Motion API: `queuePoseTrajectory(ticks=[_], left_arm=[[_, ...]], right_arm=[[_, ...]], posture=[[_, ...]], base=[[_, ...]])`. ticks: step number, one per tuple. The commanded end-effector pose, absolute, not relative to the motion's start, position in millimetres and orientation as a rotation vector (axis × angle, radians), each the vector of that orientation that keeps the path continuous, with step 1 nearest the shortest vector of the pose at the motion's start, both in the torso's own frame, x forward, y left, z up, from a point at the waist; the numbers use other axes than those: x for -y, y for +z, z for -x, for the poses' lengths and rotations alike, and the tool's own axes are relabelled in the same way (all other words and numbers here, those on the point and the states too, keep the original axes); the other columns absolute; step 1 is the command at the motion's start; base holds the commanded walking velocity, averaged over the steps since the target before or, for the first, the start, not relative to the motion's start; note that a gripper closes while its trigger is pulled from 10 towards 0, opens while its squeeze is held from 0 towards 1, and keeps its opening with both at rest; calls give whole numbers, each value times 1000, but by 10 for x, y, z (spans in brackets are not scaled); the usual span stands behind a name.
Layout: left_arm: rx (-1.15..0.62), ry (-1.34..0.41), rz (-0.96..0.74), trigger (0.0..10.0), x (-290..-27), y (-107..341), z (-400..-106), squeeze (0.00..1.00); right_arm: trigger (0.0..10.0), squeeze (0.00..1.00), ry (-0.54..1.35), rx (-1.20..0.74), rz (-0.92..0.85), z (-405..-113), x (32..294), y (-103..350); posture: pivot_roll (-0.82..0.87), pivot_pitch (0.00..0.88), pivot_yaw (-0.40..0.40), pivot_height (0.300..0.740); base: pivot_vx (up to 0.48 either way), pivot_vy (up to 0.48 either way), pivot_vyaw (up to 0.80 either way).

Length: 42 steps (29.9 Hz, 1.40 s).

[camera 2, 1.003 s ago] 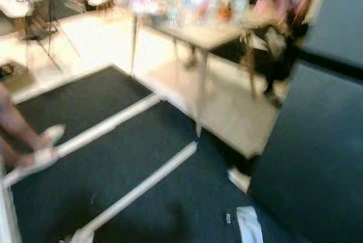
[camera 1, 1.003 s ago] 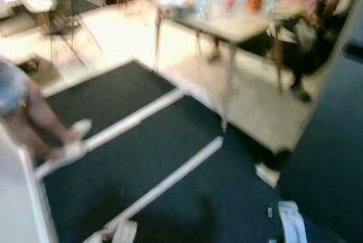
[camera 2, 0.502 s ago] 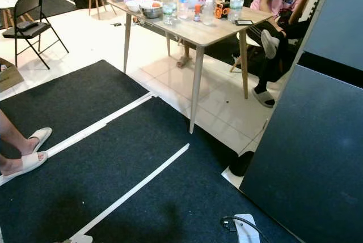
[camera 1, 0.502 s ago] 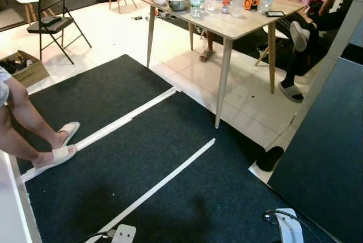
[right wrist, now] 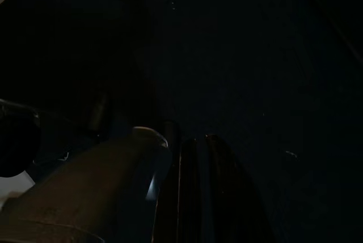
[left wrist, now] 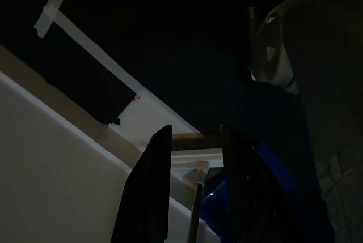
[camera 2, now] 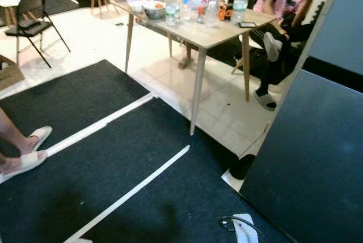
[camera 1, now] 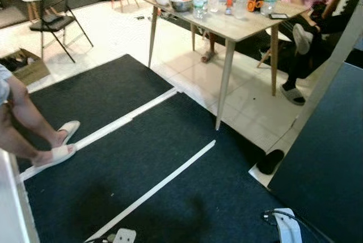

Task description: Restocking fridge

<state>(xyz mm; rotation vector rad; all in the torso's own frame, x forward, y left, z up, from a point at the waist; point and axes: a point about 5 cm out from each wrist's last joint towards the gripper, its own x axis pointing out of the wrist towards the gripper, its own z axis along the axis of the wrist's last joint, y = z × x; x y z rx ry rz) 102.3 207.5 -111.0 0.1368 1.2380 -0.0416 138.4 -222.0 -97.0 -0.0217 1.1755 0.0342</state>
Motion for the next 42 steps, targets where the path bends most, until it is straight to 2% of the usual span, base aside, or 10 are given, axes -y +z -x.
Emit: queuePoseTrajectory(ticks=[1, 12, 38, 42], left_arm=[[-1242, -43, -136, 10000, -2088, -1108, -1024, 0], [-1249, -45, -152, 10000, -2160, -1099, -1006, 0], [-1250, -56, -156, 10000, -2142, -1102, -1006, 0], [-1249, -56, -156, 10000, -2136, -1103, -1009, 0]], right_arm=[[10000, 0, 32, -1179, 15, -1371, 2212, -977], [10000, 0, 38, -1189, 19, -1331, 2228, -986], [10000, 0, 48, -1217, 59, -1304, 2216, -1001], [10000, 0, 48, -1218, 59, -1309, 2213, -1000]], posture=[[-21, 0, 32, 740], [-21, 0, 33, 740], [-11, 0, 29, 740], [-10, 0, 31, 740]], base=[[307, 0, 0], [308, 0, 0], [307, 0, 0], [305, 0, -753]])
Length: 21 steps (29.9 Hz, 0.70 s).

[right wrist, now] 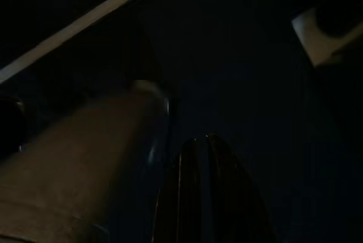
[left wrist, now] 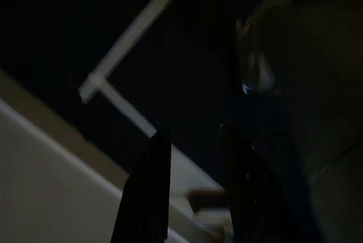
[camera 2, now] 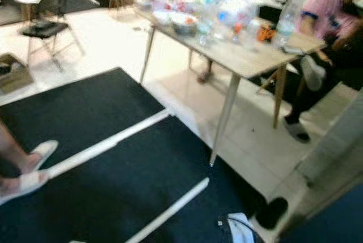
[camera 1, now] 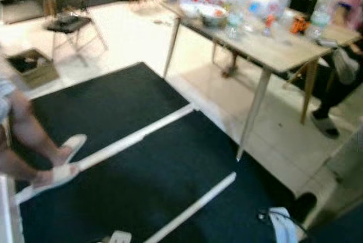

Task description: Restocking fridge

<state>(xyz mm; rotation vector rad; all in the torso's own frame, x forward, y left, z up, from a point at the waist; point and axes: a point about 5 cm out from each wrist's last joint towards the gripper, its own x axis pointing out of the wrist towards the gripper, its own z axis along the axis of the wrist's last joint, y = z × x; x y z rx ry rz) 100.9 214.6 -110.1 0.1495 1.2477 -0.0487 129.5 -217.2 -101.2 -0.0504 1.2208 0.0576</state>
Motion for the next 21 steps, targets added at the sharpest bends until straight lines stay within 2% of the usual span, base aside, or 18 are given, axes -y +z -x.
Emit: queuePoseTrajectory(ticks=[1, 3, 21], left_arm=[[-1248, -56, -156, 10000, -2135, -1102, -1013, 0], [-1246, -57, -156, 10000, -2134, -1100, -1020, 0], [-1251, -58, -161, 10000, -2131, -1103, -1013, 0]], right_arm=[[10000, 0, 48, -1216, 57, -1313, 2210, -999], [10000, 0, 53, -1215, 64, -1320, 2205, -998], [10000, 0, 56, -1209, 58, -1347, 2169, -997]], posture=[[-9, 0, 30, 740], [-8, 0, 32, 740], [-6, 0, 32, 740]], base=[[311, 0, -756], [304, 0, -753], [306, 0, 0]])
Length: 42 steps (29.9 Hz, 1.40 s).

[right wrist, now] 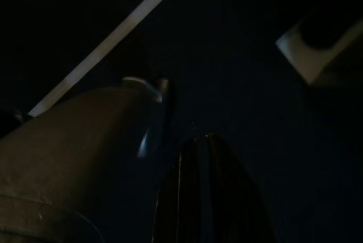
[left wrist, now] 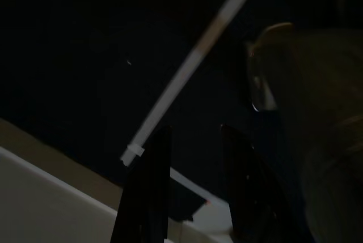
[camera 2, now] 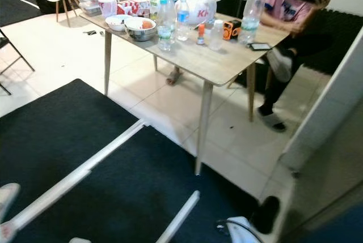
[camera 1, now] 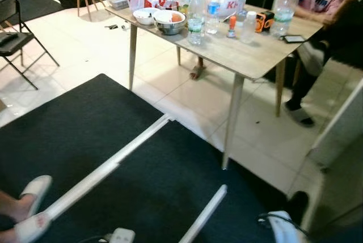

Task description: Restocking fridge

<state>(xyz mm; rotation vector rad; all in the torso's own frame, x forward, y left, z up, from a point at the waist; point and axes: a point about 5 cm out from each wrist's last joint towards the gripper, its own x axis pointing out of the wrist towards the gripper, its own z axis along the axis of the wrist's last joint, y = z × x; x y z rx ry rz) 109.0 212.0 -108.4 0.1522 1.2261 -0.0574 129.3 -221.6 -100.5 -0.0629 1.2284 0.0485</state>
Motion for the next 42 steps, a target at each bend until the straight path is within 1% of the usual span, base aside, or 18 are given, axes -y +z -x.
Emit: queuePoseTrajectory(ticks=[1, 31, 36, 39, 42], left_arm=[[-1251, -58, -161, 10000, -2131, -1103, -1013, 0], [-1250, -61, -163, 10000, -2122, -1106, -1007, 0], [-1248, -61, -161, 10000, -2119, -1104, -1017, 0], [-1242, -53, -152, 10000, -2127, -1099, -1033, 0], [-1239, -56, -156, 10000, -2131, -1094, -1046, 0]], right_arm=[[10000, 0, 56, -1209, 58, -1347, 2169, -997], [10000, 0, 49, -1202, 45, -1306, 2191, -1004], [10000, 0, 47, -1193, 44, -1321, 2203, -996], [10000, 0, 41, -1181, 31, -1340, 2199, -989], [10000, 0, 42, -1175, 25, -1352, 2197, -985]], posture=[[-6, 0, 32, 740], [-4, 0, 28, 740], [-3, 0, 21, 740], [-8, 0, 34, 740], [0, 0, 30, 740]], base=[[304, 0, 0], [306, 0, 0], [306, 0, 0], [304, 0, 0], [307, 0, 0]])
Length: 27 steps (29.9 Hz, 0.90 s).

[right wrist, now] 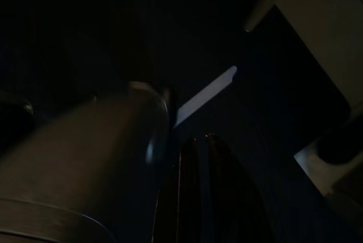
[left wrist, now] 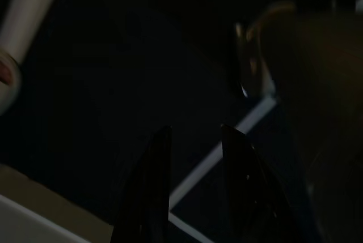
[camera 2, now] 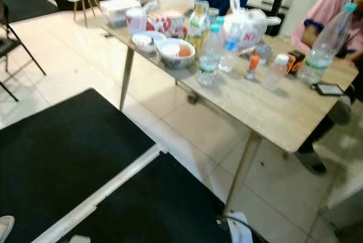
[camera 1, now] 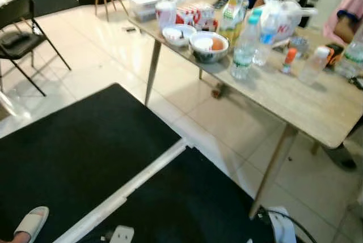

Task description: Restocking fridge

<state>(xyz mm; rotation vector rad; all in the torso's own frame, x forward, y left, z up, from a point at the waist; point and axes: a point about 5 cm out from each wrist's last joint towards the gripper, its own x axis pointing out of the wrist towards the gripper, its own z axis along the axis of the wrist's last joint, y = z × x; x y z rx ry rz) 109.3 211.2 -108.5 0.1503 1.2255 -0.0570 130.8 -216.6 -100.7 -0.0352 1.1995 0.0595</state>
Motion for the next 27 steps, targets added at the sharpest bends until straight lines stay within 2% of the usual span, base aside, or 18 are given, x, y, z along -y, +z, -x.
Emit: queuePoseTrajectory(ticks=[1, 27], left_arm=[[-1238, -54, -158, 10000, -2137, -1092, -1051, 0], [-1252, -52, -147, 10000, -2121, -1115, -966, 0]], right_arm=[[10000, 0, 45, -1175, 28, -1356, 2197, -984], [10000, 0, 32, -1185, 36, -1319, 2235, -989]], posture=[[1, 0, 29, 740], [0, 0, 26, 740]], base=[[307, 0, 0], [314, 0, 0]])
